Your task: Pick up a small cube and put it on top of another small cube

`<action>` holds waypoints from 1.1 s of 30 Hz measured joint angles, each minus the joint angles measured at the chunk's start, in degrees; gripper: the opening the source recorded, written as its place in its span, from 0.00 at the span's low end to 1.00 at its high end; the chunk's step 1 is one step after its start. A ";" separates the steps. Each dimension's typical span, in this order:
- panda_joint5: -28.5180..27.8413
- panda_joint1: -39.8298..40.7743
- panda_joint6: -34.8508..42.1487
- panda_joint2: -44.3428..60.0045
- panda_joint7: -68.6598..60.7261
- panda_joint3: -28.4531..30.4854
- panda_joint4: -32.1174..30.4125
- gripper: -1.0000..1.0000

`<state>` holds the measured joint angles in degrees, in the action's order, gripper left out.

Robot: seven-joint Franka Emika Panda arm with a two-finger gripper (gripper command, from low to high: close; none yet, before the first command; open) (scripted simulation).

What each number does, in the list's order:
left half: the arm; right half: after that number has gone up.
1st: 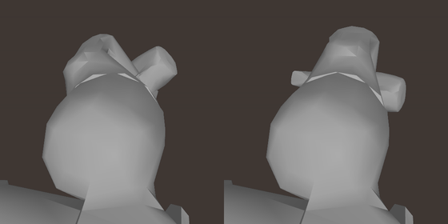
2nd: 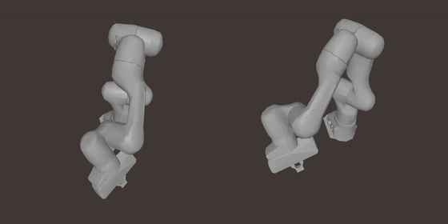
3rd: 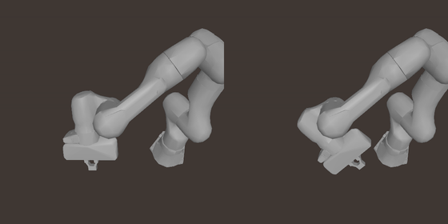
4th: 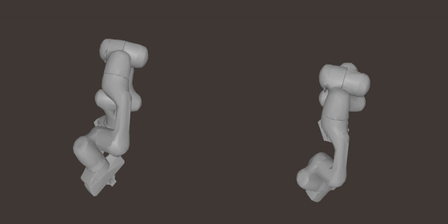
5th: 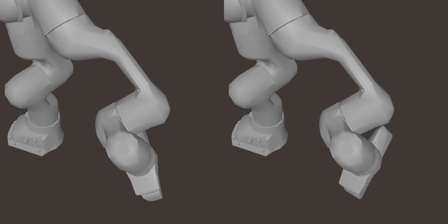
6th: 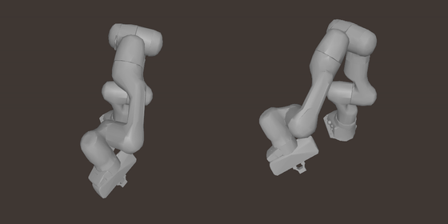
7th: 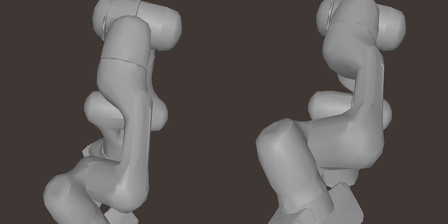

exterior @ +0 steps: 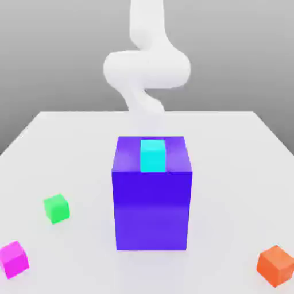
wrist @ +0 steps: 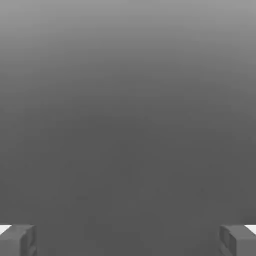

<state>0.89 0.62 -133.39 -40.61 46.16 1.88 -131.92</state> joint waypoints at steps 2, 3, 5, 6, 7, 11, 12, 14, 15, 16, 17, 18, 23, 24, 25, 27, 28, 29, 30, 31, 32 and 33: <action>0.80 0.54 -1.36 4.41 0.24 1.61 -0.12 0.50; 1.18 0.81 -2.03 6.52 0.35 2.37 -0.18 0.50; 2.07 1.44 -3.28 10.70 0.52 3.83 -0.28 0.50; 2.54 1.73 -3.93 12.78 0.55 4.58 -0.34 0.50; 3.03 2.05 -4.58 14.85 0.58 5.30 -0.40 0.50; 4.96 3.25 -7.12 23.15 0.72 8.26 -0.63 0.50; 5.52 3.63 -7.76 25.23 0.71 8.93 -0.68 0.50; 6.65 4.50 -9.03 29.39 0.65 10.15 -0.79 0.50; 7.22 4.91 -9.67 31.48 0.63 10.77 -0.85 0.50; 7.78 5.38 -10.30 33.57 0.61 11.35 -0.90 0.50; 8.35 6.14 -10.93 35.66 0.59 11.95 -0.96 0.50; 8.91 6.89 -11.56 37.75 0.57 12.39 -1.01 0.50; 11.15 10.51 -14.76 48.10 0.88 13.81 -1.30 0.50; 11.48 11.02 -15.41 50.15 1.02 14.15 -1.36 0.50; 11.78 11.57 -16.07 52.20 1.19 14.56 -1.42 0.50; 12.27 12.77 -17.40 56.26 1.60 15.40 -1.55 0.50; 12.46 13.38 -18.07 58.29 1.84 15.85 -1.62 0.50; 13.00 14.03 -19.05 60.34 1.69 15.79 -1.49 0.50; 13.88 14.75 -20.33 62.41 1.16 15.24 -1.16 0.50; 14.90 15.55 -21.75 64.50 0.47 14.40 -0.74 0.50; 15.96 16.42 -23.24 66.59 -0.29 13.39 -0.27 0.50; 16.98 17.39 -24.78 68.66 -1.03 12.23 0.21 0.50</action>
<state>17.87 18.01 -158.17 28.05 45.14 14.11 -131.71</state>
